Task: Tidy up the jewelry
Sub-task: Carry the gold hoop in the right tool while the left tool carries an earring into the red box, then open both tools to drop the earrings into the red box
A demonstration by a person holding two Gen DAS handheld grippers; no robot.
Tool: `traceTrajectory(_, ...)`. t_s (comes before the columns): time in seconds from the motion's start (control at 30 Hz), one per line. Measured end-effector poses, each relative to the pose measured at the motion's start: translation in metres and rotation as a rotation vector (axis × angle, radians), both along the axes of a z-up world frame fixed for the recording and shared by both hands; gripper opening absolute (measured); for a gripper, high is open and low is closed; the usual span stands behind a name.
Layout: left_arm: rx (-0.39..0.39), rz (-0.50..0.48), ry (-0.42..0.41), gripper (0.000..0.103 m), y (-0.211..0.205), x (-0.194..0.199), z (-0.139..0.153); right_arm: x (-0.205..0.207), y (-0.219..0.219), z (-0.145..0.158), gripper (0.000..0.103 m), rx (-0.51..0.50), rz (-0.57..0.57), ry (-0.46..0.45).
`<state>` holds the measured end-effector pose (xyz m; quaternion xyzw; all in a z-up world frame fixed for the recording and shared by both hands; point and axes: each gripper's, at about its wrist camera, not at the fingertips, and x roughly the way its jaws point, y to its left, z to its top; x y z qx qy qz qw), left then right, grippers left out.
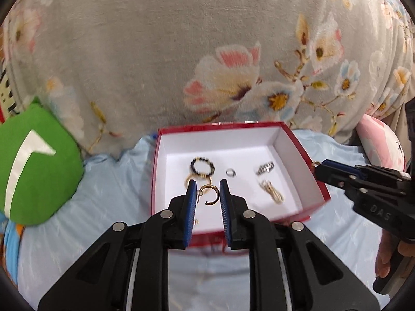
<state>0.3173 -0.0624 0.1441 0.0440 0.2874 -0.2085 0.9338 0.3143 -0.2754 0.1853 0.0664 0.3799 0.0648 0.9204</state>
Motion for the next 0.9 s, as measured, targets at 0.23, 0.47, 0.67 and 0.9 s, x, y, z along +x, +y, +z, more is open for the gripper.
traceTrajectory(0.23, 0.017, -0.005, 0.041, 0.018, -0.036, 0.086, -0.012, 0.095, -0.027, -0.036, 0.014, 0.058, -0.059, 0.110)
traceTrajectory(0.47, 0.026, 0.026, 0.136, 0.018, -0.054, 0.153, -0.044, 0.151, -0.029, -0.076, 0.014, 0.069, -0.079, 0.206)
traceTrajectory(0.67, 0.061, 0.071, 0.165, 0.040, -0.056, 0.176, -0.066, 0.165, -0.020, -0.093, 0.019, 0.047, -0.072, 0.217)
traceTrajectory(0.9, 0.008, 0.120, 0.157, 0.056, -0.037, 0.171, -0.060, 0.146, -0.025, -0.076, 0.019, 0.065, -0.079, 0.159)
